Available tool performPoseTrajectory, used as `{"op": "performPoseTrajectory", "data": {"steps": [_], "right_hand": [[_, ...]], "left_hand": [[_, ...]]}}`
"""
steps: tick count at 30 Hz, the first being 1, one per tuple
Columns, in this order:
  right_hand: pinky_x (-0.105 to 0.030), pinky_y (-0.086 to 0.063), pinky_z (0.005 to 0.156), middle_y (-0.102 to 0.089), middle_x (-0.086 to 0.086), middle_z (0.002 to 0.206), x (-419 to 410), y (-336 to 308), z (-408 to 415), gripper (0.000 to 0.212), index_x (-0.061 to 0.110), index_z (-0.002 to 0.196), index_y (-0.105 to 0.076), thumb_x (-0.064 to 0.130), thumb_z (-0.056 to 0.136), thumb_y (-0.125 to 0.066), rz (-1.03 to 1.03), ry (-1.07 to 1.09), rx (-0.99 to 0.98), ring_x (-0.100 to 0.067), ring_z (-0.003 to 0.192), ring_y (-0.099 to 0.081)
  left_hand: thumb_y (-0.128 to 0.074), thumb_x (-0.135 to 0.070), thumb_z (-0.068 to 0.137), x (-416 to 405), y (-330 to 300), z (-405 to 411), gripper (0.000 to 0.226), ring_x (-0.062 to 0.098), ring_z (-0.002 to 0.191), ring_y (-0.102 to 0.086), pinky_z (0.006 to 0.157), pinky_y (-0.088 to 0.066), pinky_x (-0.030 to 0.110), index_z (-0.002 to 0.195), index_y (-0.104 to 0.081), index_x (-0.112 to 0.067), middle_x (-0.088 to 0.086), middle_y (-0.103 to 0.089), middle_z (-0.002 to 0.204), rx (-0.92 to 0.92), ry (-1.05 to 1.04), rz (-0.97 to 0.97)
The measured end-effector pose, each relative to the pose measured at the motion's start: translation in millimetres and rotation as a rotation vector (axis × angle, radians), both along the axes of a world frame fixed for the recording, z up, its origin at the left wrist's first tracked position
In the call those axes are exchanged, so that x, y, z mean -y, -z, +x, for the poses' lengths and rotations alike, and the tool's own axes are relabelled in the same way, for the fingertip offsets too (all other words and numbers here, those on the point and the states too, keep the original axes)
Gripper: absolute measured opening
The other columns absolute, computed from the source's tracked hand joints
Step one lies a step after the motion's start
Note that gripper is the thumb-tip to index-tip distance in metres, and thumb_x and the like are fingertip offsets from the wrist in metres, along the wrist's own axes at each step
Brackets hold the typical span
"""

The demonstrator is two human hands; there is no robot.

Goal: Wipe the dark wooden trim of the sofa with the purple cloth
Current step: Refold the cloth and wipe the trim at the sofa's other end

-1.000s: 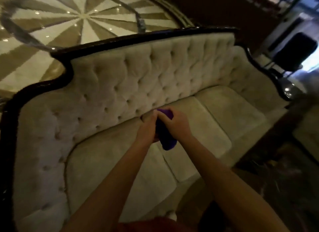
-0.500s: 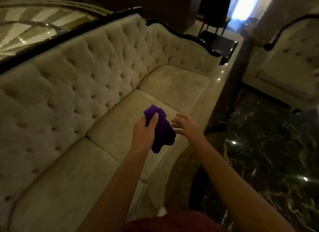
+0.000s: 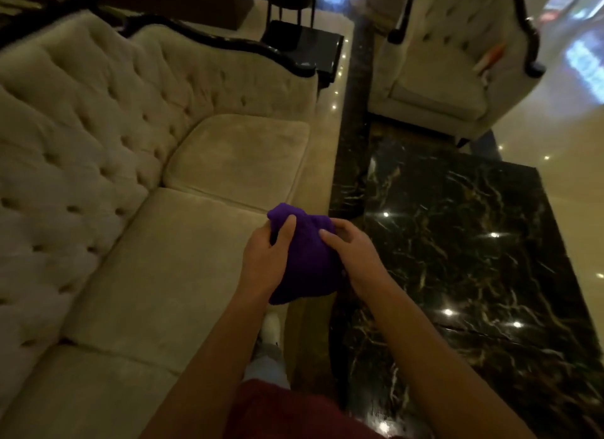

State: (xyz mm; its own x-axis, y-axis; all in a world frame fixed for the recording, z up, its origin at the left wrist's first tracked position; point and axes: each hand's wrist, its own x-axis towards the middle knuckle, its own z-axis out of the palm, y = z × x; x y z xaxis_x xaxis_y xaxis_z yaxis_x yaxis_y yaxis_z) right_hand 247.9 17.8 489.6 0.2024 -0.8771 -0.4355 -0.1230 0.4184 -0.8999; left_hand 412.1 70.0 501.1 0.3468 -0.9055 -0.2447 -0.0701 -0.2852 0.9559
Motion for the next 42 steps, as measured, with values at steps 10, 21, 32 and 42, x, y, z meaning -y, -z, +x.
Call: {"op": "performPoseTrajectory", "data": {"steps": [10,21,32,42], "right_hand": [[-0.019,-0.046,0.073,-0.067,0.017,0.109,162,-3,-15,0.011,0.039,0.103,-0.068,0.034,0.094,-0.073,-0.14,0.043,-0.407,-0.003,0.101,-0.064],[-0.035,-0.056,0.099,-0.074,0.005,0.117,270,-35,47,0.063,0.035,0.135,-0.062,0.074,0.086,-0.052,-0.144,-0.346,-0.11,-0.01,0.109,-0.072],[-0.025,-0.061,0.085,-0.075,0.01,0.109,449,-9,70,0.022,0.054,0.108,-0.065,0.039,0.093,-0.07,-0.137,-0.67,-0.123,-0.004,0.099,-0.073],[-0.046,-0.056,0.095,-0.075,0.0,0.108,601,-26,56,0.026,0.038,0.099,-0.076,0.031,0.076,-0.067,0.025,-0.531,0.061,-0.027,0.109,-0.069]], "left_hand": [[-0.069,-0.053,0.089,153,-12,28,0.029,0.007,0.074,-0.076,0.055,-0.057,0.018,0.09,-0.074,-0.024,-0.009,-0.08,0.08,-0.256,0.113,0.104],[-0.076,-0.056,0.08,285,-24,60,0.035,0.027,0.093,-0.077,0.079,-0.063,0.038,0.102,-0.078,-0.028,0.008,-0.078,0.101,-0.337,0.276,0.037],[-0.076,-0.058,0.074,438,-29,87,0.035,0.015,0.076,-0.077,0.063,-0.061,0.026,0.086,-0.075,-0.025,0.002,-0.079,0.083,-0.084,-0.136,-0.044],[-0.077,-0.068,0.065,562,-13,83,0.049,-0.001,0.08,-0.068,0.072,-0.054,0.022,0.093,-0.06,-0.031,-0.006,-0.071,0.093,0.052,-0.375,-0.04]]}}
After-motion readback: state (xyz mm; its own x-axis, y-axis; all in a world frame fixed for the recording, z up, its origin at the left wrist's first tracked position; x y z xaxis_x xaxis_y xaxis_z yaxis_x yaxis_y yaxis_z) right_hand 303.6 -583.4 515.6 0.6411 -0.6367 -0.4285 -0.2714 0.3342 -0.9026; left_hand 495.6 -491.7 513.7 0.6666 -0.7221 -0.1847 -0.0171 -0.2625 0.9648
